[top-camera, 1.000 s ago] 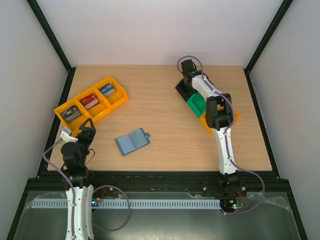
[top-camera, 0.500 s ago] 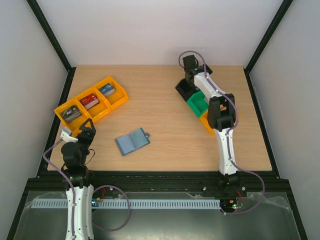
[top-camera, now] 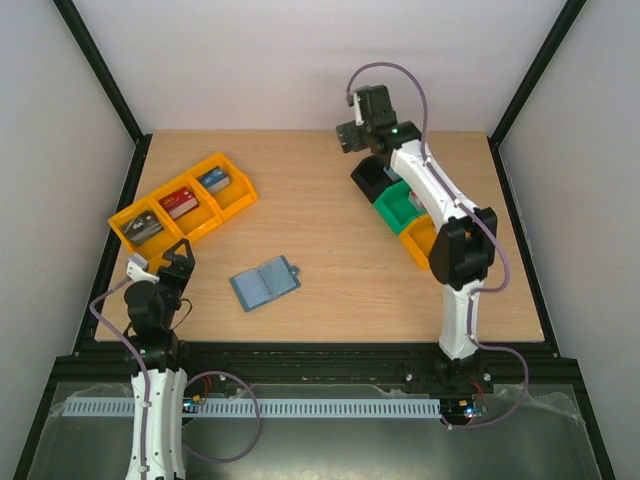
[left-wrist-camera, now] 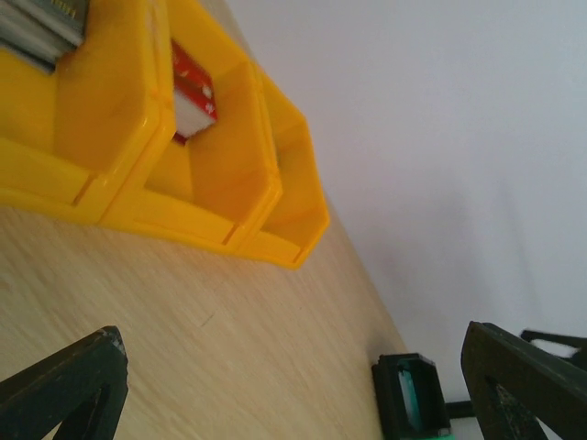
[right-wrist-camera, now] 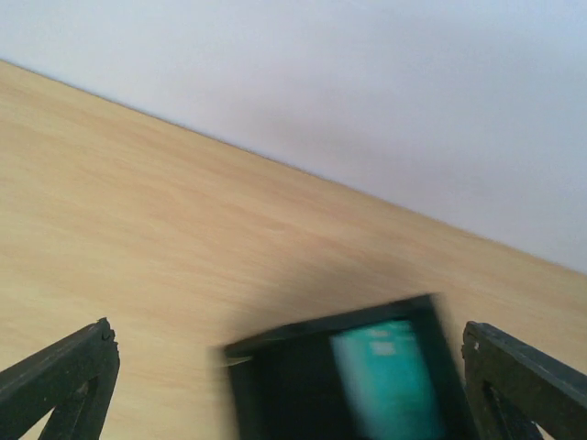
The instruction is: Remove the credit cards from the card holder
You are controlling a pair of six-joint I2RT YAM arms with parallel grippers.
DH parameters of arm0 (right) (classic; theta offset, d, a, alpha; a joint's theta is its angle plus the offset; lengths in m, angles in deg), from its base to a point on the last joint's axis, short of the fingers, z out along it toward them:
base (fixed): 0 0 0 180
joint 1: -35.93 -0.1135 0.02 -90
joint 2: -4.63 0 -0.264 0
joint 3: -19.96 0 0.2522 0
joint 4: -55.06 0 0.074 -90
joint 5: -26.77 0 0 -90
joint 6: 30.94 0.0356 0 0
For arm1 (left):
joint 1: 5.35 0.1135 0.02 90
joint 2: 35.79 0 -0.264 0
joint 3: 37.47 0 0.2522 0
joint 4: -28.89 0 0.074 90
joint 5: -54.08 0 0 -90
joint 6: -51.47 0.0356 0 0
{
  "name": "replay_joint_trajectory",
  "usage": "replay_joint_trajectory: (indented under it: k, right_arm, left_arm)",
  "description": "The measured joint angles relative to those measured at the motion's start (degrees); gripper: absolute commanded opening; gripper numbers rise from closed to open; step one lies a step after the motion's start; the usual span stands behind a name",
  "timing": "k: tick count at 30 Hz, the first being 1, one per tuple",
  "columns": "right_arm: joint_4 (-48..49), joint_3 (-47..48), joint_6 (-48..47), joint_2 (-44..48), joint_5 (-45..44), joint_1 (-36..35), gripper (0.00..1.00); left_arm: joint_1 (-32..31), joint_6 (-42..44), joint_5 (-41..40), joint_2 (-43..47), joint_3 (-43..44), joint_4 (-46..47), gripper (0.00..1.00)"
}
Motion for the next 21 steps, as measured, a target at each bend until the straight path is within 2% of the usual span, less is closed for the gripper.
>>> replay_joint_trajectory:
  k: [1,4,9,12,17,21]
  right_arm:
    - [1.8,-2.9,3.3,2.7,3.7,-1.5,1.00]
    - [6.7,-12.5,11.7,9.0,13.0,-6.7,0.93]
    - [8.7,-21.8,20.7,8.7,20.2,-15.5,0.77]
    - [6.6,-25.1,23.6,6.1,23.8,-19.1,0.67]
    - [4.2,-32.0,25.4,3.7,28.1,-23.1,0.52]
    - [3.7,-38.2,26.5,3.7,32.2,-25.2,0.45]
  left_arm:
    - [-0.3,-0.4,0.4,-0.6,-0.2,0.0,1.00]
    - [-1.8,-1.6,1.1,-3.0,-0.7,-0.7,1.00]
    - [-8.1,-2.6,1.8,-8.9,-1.1,-1.0,1.00]
    - [-11.9,-3.6,1.9,-14.0,-1.2,-1.0,0.99]
    - [-13.9,-5.4,1.9,-25.2,-1.3,-0.2,0.99]
    - [-15.5,-6.2,2.4,-32.9,-1.0,5.6,0.99]
